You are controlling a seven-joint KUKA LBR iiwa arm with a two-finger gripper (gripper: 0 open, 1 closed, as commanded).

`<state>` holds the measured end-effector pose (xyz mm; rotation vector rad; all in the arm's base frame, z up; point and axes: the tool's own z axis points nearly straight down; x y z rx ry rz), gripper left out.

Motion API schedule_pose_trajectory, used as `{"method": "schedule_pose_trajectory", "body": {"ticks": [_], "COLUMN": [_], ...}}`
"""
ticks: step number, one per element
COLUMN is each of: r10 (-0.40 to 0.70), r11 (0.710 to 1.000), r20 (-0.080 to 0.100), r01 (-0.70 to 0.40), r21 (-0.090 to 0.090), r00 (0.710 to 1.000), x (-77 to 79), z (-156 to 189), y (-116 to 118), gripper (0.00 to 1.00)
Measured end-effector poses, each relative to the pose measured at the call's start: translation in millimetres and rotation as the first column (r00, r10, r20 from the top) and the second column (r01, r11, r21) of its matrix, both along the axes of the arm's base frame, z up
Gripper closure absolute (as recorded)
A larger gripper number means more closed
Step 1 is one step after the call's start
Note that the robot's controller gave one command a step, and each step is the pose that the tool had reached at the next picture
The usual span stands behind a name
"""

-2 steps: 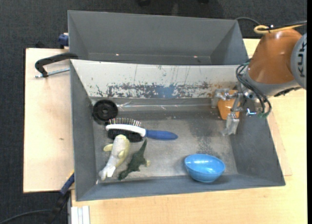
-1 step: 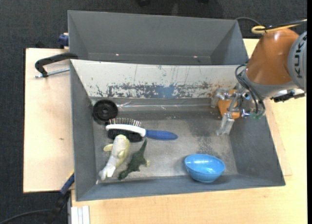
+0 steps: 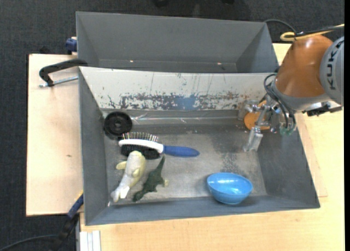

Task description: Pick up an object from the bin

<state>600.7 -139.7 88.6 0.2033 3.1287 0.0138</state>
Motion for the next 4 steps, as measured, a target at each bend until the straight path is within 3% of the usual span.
{"method": "schedule_pose_trajectory", "body": {"ticks": [1, 2, 3, 4], "r10": [-0.091, -0.097, -0.095, -0.094], "r11": [0.996, 0.995, 0.995, 0.996], "r20": [0.012, 0.003, 0.001, 0.008], "r01": [0.091, 0.097, 0.095, 0.094], "r21": [0.007, 0.004, -0.007, -0.008], "r00": [0.996, 0.995, 0.995, 0.996], "x": [0.1, -3.5, -1.2, 2.3], "z": [-11.3, -15.0, -2.5, 63.7], "y": [4.0, 1.0, 2.5, 2.9], "gripper": [0.0, 1.0, 1.0, 1.0]}}
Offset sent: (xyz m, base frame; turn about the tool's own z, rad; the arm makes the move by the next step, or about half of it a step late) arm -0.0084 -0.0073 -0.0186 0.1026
